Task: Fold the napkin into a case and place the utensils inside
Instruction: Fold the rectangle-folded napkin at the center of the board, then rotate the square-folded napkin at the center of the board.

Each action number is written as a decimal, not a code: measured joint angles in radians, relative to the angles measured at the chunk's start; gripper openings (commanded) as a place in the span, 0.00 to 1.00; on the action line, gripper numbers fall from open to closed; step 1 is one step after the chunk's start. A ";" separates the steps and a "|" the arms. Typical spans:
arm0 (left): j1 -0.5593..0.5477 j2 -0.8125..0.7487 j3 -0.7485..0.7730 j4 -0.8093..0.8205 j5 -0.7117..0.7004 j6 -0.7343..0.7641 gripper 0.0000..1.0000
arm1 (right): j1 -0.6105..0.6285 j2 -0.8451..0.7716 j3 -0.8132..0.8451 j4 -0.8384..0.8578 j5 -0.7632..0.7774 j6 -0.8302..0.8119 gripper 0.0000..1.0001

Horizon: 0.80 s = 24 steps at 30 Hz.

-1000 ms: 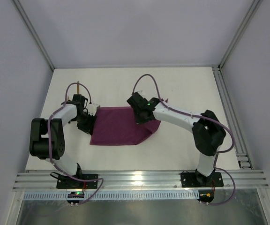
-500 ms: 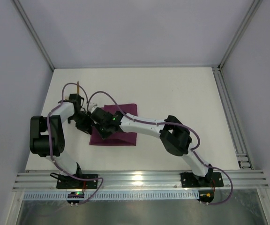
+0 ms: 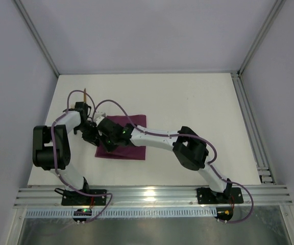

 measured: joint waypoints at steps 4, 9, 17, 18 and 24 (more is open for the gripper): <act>0.002 0.001 0.000 0.000 0.004 0.000 0.18 | -0.005 0.005 -0.003 0.028 -0.006 0.033 0.04; 0.012 0.001 0.000 -0.001 0.008 0.000 0.23 | -0.010 0.013 -0.021 0.063 -0.035 0.065 0.30; 0.051 -0.018 0.003 -0.017 -0.003 0.008 0.38 | -0.023 -0.024 -0.074 0.101 -0.084 0.062 0.63; 0.055 -0.027 0.003 -0.023 -0.009 0.010 0.38 | -0.031 -0.058 -0.114 0.104 -0.087 0.064 0.63; 0.058 -0.106 0.008 -0.068 -0.021 0.024 0.50 | -0.239 -0.339 -0.374 0.143 -0.106 0.132 0.44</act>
